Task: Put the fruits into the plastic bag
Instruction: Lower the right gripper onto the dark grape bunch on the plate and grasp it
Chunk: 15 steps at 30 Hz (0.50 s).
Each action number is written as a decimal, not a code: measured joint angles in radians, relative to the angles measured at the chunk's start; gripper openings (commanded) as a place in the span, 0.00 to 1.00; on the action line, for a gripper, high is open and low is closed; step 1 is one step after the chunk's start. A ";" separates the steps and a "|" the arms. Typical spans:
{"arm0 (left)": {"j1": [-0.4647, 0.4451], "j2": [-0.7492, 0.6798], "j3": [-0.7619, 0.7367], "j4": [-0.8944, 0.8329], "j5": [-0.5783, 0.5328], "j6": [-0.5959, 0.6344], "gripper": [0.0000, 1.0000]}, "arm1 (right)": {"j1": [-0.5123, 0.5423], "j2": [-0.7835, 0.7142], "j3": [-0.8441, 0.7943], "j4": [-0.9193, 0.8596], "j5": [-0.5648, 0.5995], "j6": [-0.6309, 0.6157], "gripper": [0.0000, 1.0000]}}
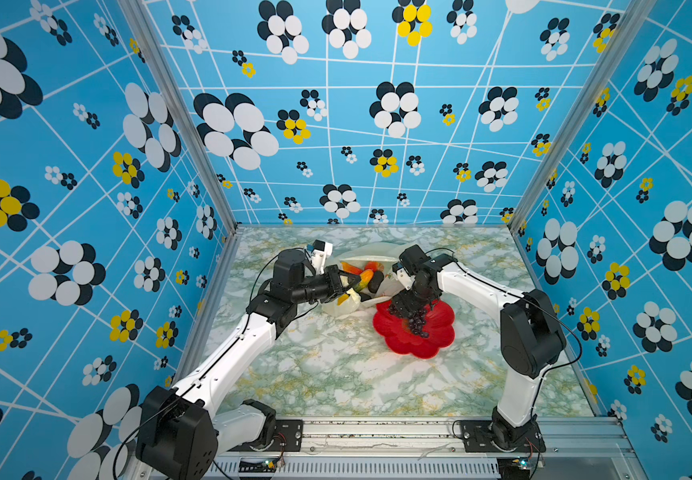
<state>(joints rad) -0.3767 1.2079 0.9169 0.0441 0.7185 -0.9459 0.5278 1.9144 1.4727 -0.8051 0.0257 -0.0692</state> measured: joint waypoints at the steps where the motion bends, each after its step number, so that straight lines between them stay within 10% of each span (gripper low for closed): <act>1: 0.002 0.000 0.000 0.000 0.000 0.000 0.00 | -0.001 0.012 0.008 0.000 -0.001 -0.006 0.99; 15: 0.011 0.000 -0.001 -0.009 0.000 0.000 0.00 | -0.017 0.012 -0.056 -0.026 -0.212 -0.008 0.98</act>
<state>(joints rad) -0.3660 1.2076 0.9157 0.0353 0.7189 -0.9455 0.5106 1.9266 1.4162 -0.8310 -0.1860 -0.0776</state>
